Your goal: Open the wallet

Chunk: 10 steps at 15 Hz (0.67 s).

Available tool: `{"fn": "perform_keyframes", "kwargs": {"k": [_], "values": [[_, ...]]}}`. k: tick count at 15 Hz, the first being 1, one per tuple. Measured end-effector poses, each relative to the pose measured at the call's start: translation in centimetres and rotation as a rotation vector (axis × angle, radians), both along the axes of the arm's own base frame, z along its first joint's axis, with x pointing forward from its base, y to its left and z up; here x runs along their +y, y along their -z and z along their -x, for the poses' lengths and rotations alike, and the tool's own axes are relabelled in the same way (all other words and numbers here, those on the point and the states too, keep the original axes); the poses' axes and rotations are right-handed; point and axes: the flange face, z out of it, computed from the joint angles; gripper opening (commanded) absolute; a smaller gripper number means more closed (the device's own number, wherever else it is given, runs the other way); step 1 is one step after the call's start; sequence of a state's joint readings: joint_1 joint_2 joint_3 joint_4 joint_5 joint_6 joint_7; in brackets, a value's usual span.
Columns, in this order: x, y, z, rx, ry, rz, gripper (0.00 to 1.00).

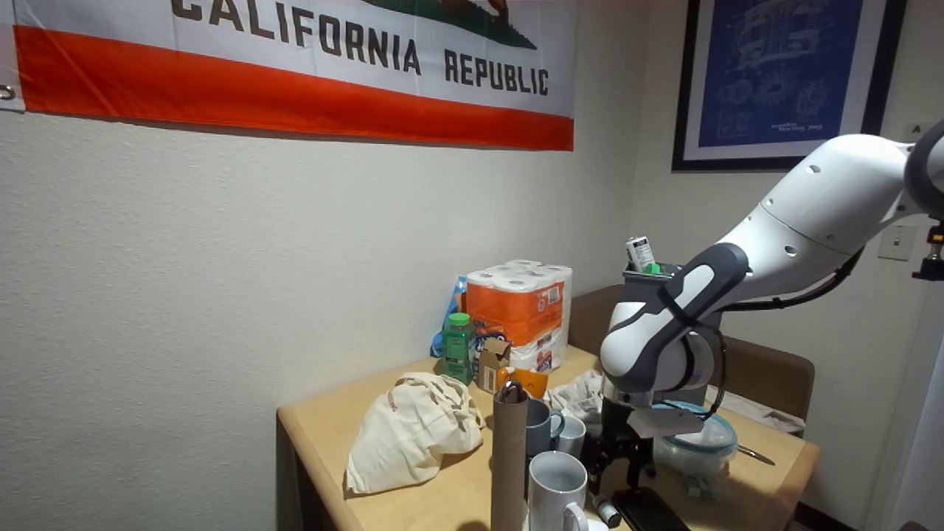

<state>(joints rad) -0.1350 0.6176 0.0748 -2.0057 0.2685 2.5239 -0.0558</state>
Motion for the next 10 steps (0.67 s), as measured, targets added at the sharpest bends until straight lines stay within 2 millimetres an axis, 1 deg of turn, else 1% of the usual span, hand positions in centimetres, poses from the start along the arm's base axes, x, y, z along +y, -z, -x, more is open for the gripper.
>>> {"fn": "perform_keyframes", "kwargs": {"k": [2, 6, 10], "values": [[0.1, 0.5, 0.1, 0.007, 0.003, -0.007, 1.0], [0.0, 0.3, -0.1, 0.016, 0.009, -0.017, 1.0], [0.0, -0.7, -0.8, 0.084, 0.006, -0.052, 1.0]]}}
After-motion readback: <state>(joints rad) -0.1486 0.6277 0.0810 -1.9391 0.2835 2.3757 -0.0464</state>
